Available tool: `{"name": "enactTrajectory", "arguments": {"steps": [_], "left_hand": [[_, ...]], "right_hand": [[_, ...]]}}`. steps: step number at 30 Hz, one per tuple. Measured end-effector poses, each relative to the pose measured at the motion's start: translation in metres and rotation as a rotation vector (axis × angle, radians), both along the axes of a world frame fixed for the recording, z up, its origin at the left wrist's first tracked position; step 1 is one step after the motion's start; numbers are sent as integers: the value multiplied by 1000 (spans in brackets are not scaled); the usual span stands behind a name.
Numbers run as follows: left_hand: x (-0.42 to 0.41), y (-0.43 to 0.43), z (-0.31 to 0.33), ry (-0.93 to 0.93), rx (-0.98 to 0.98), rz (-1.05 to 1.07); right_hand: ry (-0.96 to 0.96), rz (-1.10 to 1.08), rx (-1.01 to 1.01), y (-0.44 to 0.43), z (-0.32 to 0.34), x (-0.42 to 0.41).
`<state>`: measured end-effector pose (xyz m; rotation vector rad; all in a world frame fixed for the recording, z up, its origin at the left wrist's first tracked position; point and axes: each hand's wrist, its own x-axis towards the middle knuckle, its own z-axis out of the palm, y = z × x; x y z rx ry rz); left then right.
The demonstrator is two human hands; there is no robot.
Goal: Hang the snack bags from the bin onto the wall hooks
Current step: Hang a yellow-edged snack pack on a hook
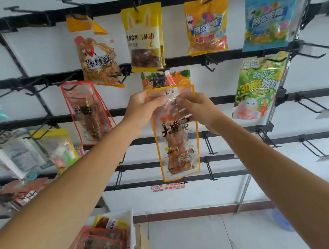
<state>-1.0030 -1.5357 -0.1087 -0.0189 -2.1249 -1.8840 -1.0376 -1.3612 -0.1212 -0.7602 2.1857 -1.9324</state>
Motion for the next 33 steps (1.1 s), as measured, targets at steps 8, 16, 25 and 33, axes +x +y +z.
{"name": "enactTrajectory", "arguments": {"steps": [8, 16, 25, 33], "left_hand": [[-18, -20, -1, -6, -8, -66], [-58, -6, -3, -61, -121, -264], [-91, 55, -20, -78, -63, -312], [-118, 95, -17, -17, -85, -250]], "right_hand": [[43, -115, -31, -24, 4, -19], [35, -233, -27, -6, 4, -36], [18, -320, -25, 50, -9, -57], [-5, -313, -91, 89, -9, -94]]}}
